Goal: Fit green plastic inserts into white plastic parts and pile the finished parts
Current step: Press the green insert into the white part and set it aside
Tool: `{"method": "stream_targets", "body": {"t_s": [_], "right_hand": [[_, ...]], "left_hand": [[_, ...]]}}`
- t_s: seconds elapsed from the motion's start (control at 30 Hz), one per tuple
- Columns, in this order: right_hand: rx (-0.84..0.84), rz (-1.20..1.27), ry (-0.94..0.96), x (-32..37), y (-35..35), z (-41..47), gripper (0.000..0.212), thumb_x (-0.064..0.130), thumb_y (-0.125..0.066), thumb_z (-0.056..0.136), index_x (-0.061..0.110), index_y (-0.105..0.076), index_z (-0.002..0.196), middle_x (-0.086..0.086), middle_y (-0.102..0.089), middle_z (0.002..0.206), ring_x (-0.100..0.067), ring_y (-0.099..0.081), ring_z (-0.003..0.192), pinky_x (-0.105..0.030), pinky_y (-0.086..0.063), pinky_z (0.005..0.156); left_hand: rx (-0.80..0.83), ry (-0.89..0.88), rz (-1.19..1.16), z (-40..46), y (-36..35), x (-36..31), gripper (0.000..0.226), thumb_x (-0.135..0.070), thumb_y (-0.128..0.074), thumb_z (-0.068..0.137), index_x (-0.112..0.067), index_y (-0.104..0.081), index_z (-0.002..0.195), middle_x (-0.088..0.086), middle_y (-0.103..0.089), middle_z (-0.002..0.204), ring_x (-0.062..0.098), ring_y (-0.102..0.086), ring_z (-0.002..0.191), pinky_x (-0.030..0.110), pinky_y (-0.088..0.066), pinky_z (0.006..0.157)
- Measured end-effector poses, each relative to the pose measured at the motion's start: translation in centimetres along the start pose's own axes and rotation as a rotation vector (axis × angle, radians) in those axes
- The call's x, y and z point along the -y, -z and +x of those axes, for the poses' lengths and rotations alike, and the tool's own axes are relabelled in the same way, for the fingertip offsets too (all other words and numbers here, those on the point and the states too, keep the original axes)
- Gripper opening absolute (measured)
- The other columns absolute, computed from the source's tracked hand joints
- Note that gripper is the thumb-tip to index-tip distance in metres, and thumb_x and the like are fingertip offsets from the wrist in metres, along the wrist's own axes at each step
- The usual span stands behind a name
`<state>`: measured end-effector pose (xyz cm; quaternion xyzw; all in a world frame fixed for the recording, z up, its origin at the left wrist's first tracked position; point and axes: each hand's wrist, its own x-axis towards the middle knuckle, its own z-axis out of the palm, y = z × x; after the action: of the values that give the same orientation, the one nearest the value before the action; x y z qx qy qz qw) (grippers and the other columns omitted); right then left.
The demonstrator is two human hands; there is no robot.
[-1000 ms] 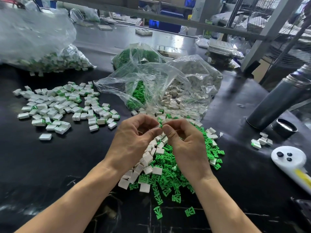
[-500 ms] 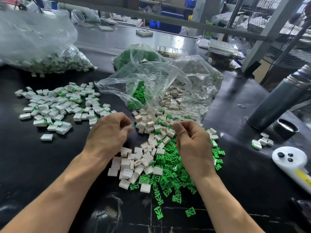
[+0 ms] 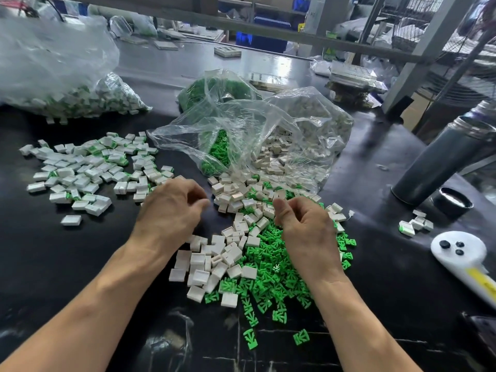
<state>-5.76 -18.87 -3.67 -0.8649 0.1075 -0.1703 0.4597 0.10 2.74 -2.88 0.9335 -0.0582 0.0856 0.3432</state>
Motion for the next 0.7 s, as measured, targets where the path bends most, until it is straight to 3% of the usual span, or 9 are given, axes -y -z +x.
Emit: {"method": "stream_targets", "body": {"t_s": [0.07,0.13,0.2,0.37,0.53,0.7], "right_hand": [[-0.011,-0.078,0.007,-0.1,0.0,0.1,0.012,0.038,-0.066,0.1,0.027,-0.068,0.095,0.016,-0.066,0.08,0.001,-0.06,0.075,-0.022,-0.046,0.066],[0.003,-0.163,0.032,-0.2,0.1,0.1,0.004,0.032,-0.069,0.098,0.029,-0.07,0.1,0.018,-0.067,0.087,-0.004,-0.062,0.082,-0.028,-0.05,0.075],[0.035,-0.253,0.033,-0.3,0.4,0.1,0.005,0.035,-0.07,0.096,0.031,-0.072,0.098,0.02,-0.064,0.089,-0.009,-0.061,0.087,-0.031,-0.05,0.079],[0.119,-0.398,-0.029,0.0,0.8,0.3,0.014,0.049,-0.074,0.09,0.036,-0.072,0.09,0.02,-0.057,0.095,-0.011,-0.055,0.102,-0.033,-0.045,0.09],[0.154,-0.445,-0.046,0.7,0.8,0.1,0.02,0.056,-0.078,0.083,0.037,-0.072,0.085,0.02,-0.054,0.092,-0.011,-0.055,0.101,-0.038,-0.05,0.096],[0.215,-0.492,-0.025,1.0,0.7,0.0,0.015,0.051,-0.079,0.083,0.04,-0.072,0.088,0.02,-0.051,0.093,-0.011,-0.051,0.105,-0.033,-0.043,0.097]], "left_hand": [[0.115,-0.013,-0.079,-0.7,-0.5,-1.0,0.005,-0.032,-0.074,0.092,-0.034,-0.07,0.09,-0.017,-0.065,0.091,0.001,-0.062,0.083,0.025,-0.056,0.075],[0.163,-0.039,-0.083,-1.3,-1.3,-1.6,0.006,-0.037,-0.073,0.091,-0.037,-0.067,0.088,-0.02,-0.062,0.089,-0.002,-0.059,0.081,0.018,-0.05,0.071],[0.163,-0.061,-0.04,-1.8,-2.0,-2.1,0.008,-0.044,-0.07,0.091,-0.037,-0.066,0.088,-0.021,-0.059,0.089,-0.003,-0.056,0.081,0.015,-0.043,0.07],[0.099,-0.044,0.105,-2.1,-3.1,-2.5,0.025,-0.059,-0.065,0.09,-0.035,-0.065,0.084,-0.019,-0.053,0.086,0.006,-0.053,0.086,0.032,-0.046,0.09],[0.082,-0.03,0.109,-2.1,-3.3,-2.7,0.028,-0.062,-0.066,0.088,-0.037,-0.061,0.075,-0.021,-0.047,0.08,-0.005,-0.033,0.072,0.032,-0.04,0.087],[0.099,-0.017,0.131,-1.8,-3.2,-2.7,0.033,-0.061,-0.067,0.087,-0.037,-0.056,0.067,-0.022,-0.05,0.08,0.001,-0.041,0.078,0.033,-0.04,0.092]]}}
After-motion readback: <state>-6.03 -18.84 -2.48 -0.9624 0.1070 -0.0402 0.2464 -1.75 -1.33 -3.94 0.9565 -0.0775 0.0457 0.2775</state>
